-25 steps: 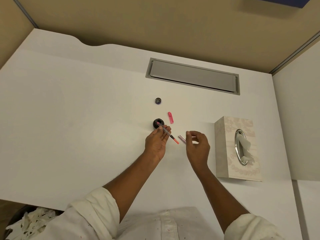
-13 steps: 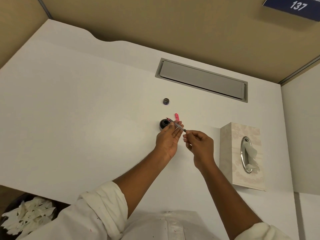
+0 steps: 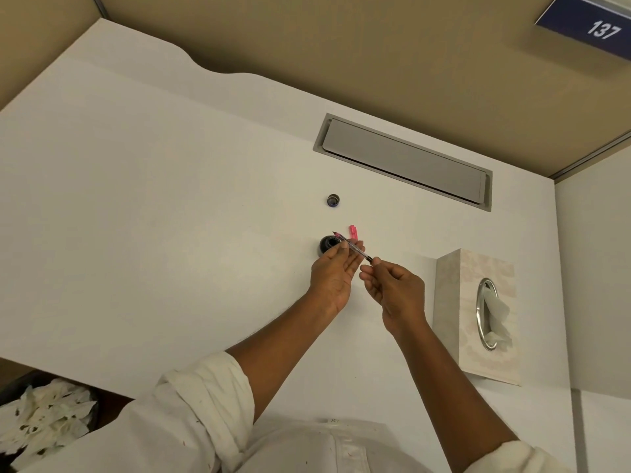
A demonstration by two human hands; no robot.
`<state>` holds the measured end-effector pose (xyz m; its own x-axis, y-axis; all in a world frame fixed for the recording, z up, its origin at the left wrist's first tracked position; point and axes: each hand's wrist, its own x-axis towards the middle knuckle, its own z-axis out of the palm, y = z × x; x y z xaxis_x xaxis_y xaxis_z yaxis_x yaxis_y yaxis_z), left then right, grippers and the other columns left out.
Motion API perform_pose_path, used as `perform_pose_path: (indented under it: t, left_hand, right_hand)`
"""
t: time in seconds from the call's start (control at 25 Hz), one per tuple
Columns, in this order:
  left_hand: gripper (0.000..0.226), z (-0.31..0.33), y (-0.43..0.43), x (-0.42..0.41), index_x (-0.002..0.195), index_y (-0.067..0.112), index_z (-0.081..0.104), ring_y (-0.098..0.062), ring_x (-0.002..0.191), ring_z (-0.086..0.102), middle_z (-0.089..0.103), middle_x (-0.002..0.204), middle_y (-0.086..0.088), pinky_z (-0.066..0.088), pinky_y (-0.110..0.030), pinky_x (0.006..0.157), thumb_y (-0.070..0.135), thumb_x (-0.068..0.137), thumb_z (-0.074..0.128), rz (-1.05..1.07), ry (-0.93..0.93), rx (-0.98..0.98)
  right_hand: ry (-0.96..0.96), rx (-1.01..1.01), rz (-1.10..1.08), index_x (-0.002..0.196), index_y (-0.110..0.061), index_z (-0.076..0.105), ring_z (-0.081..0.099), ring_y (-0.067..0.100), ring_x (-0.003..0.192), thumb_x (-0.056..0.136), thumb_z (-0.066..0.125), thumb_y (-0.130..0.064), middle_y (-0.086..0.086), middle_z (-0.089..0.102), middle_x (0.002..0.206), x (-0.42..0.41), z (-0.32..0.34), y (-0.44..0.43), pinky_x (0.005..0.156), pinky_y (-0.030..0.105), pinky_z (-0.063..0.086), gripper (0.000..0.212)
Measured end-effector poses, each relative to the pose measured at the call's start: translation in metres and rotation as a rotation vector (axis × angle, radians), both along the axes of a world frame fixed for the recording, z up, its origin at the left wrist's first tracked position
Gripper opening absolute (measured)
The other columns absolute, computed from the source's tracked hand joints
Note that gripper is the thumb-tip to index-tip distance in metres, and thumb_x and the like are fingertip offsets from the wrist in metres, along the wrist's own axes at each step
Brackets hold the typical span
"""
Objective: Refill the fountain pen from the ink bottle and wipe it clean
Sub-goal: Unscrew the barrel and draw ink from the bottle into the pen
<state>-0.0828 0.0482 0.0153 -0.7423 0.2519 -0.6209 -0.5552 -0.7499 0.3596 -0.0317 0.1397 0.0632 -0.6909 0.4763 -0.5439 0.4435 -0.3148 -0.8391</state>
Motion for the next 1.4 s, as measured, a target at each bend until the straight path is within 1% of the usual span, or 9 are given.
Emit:
perform_pose_path:
  t: [0.2,0.4,0.52,0.72,0.92,1.08,1.2,1.32,1.4]
  left_hand:
    - [0.022,-0.001,0.001,-0.001,0.11,0.0,0.059,-0.019,0.09,0.069,0.068,0.102,-0.014,0.058,-0.024,0.076,0.01,0.094,0.048,0.013,0.004,0.002]
    - [0.03,0.0,0.005,-0.001,0.117,-0.006,0.055,-0.02,0.09,0.067,0.068,0.099,-0.013,0.053,-0.029,0.084,0.012,0.095,0.046,-0.025,0.008,-0.023]
    - [0.03,0.001,0.003,-0.003,0.118,-0.005,0.054,-0.02,0.092,0.066,0.066,0.102,-0.014,0.052,-0.03,0.087,0.014,0.096,0.044,-0.032,0.007,-0.029]
    - [0.03,0.003,0.002,-0.004,0.118,-0.004,0.054,-0.018,0.092,0.066,0.066,0.101,-0.013,0.054,-0.025,0.082,0.014,0.096,0.043,-0.033,-0.002,-0.014]
    - [0.03,0.001,0.004,-0.003,0.115,-0.002,0.056,-0.02,0.091,0.065,0.065,0.102,-0.014,0.051,-0.03,0.087,0.016,0.096,0.044,-0.06,-0.008,-0.012]
    - [0.022,0.0,0.005,-0.001,0.103,0.003,0.06,-0.017,0.089,0.065,0.066,0.1,-0.012,0.055,-0.023,0.076,0.016,0.096,0.043,-0.054,-0.031,0.011]
    - [0.021,-0.003,0.006,0.002,0.098,0.005,0.062,-0.017,0.088,0.067,0.068,0.098,-0.01,0.056,-0.024,0.076,0.016,0.096,0.043,-0.06,-0.044,-0.003]
    - [0.021,-0.006,0.007,0.007,0.098,0.005,0.063,-0.017,0.084,0.069,0.07,0.095,-0.009,0.056,-0.024,0.074,0.016,0.095,0.045,-0.056,-0.071,0.012]
    - [0.021,-0.008,0.007,0.01,0.099,0.004,0.063,-0.017,0.084,0.07,0.071,0.095,-0.009,0.057,-0.024,0.075,0.016,0.095,0.045,-0.063,-0.099,0.023]
  right_hand:
    - [-0.01,0.018,-0.002,0.091,-0.004,0.073,0.072,0.017,0.07,0.088,0.065,-0.016,0.01,0.076,0.076,-0.001,-0.001,-0.003,0.06,0.02,0.056,0.014]
    - [0.003,0.022,-0.021,0.092,-0.006,0.073,0.074,0.019,0.074,0.088,0.065,-0.015,0.008,0.077,0.079,-0.006,0.0,-0.004,0.061,0.021,0.057,0.012]
    - [0.004,0.012,-0.015,0.091,-0.005,0.073,0.074,0.019,0.072,0.089,0.064,-0.016,0.01,0.076,0.079,-0.007,0.0,-0.007,0.06,0.021,0.057,0.015]
    - [-0.01,-0.01,0.004,0.092,-0.004,0.072,0.074,0.019,0.074,0.091,0.061,-0.018,0.012,0.076,0.079,-0.007,-0.001,-0.007,0.061,0.021,0.057,0.018]
    - [-0.022,-0.017,-0.004,0.085,-0.008,0.073,0.074,0.019,0.075,0.092,0.061,-0.02,0.012,0.076,0.08,-0.007,-0.002,-0.007,0.061,0.021,0.058,0.019]
    - [-0.047,-0.019,-0.011,0.085,-0.007,0.072,0.074,0.018,0.073,0.092,0.06,-0.023,0.011,0.076,0.08,-0.007,-0.004,-0.006,0.06,0.021,0.058,0.021]
    - [-0.057,-0.012,-0.016,0.088,-0.005,0.073,0.073,0.016,0.07,0.09,0.063,-0.023,0.01,0.076,0.078,-0.006,-0.007,-0.004,0.06,0.021,0.057,0.02]
    - [-0.05,0.023,-0.019,0.089,-0.007,0.072,0.073,0.015,0.07,0.087,0.067,-0.017,0.007,0.077,0.077,-0.006,-0.009,-0.003,0.059,0.019,0.056,0.012]
    - [-0.047,0.042,-0.027,0.086,-0.009,0.073,0.073,0.016,0.071,0.087,0.067,-0.014,0.007,0.076,0.076,-0.006,-0.011,-0.002,0.06,0.019,0.056,0.007]
